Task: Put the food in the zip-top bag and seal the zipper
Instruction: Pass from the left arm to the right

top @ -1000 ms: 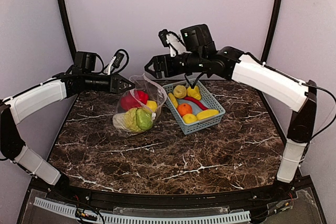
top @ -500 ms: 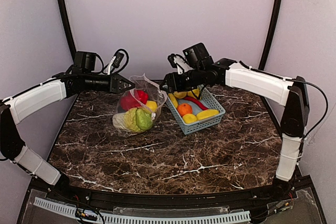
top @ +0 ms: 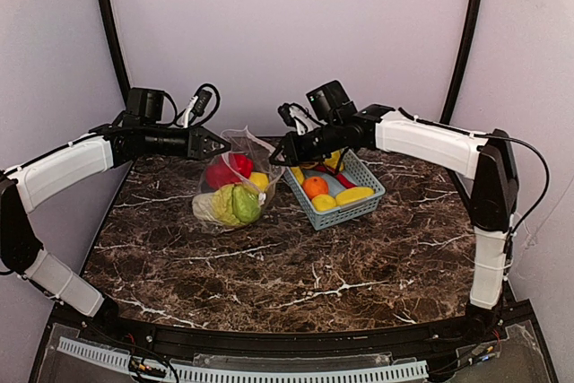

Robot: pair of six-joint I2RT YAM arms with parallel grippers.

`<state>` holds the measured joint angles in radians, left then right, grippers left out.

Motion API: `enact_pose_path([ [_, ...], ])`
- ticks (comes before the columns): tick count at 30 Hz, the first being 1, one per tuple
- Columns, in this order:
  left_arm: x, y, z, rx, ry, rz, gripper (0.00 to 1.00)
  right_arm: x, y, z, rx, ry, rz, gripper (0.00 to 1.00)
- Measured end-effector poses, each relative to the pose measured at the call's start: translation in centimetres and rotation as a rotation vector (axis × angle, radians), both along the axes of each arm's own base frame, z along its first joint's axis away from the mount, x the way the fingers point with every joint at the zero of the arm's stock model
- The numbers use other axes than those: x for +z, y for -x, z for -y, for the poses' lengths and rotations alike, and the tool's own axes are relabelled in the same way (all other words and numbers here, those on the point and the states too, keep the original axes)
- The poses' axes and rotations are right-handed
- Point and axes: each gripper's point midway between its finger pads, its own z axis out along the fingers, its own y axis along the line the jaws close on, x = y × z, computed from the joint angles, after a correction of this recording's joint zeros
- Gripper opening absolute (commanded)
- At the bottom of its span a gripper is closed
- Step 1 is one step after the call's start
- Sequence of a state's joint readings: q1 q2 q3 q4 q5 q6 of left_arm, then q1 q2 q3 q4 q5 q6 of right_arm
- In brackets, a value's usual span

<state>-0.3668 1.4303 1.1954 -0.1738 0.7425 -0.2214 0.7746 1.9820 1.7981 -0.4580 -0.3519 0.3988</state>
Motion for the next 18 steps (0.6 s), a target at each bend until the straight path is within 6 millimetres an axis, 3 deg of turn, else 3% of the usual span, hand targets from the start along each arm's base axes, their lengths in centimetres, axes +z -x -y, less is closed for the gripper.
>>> enact_pose_path([
  [1, 0.0, 0.0, 0.0, 0.0, 0.0, 0.0, 0.01, -0.1, 0.0, 0.0, 0.005, 0.003, 0.001, 0.04],
  [2, 0.0, 0.0, 0.0, 0.0, 0.0, 0.0, 0.01, 0.0, 0.1, 0.0, 0.006, 0.002, -0.005, 0.0],
  [10, 0.4, 0.7, 0.2, -0.037, -0.002, -0.006, 0.01, 3.3, 1.2, -1.3, 0.078, -0.077, -0.005, 0.0],
  [14, 3.1, 1.5, 0.3, -0.09, 0.007, 0.017, 0.01, 7.5, 3.6, -2.7, 0.163, -0.158, 0.032, 0.0],
  [18, 6.9, 2.2, 0.5, -0.129, 0.033, 0.067, 0.09, 13.5, 7.2, -2.9, 0.241, -0.262, 0.107, 0.0],
])
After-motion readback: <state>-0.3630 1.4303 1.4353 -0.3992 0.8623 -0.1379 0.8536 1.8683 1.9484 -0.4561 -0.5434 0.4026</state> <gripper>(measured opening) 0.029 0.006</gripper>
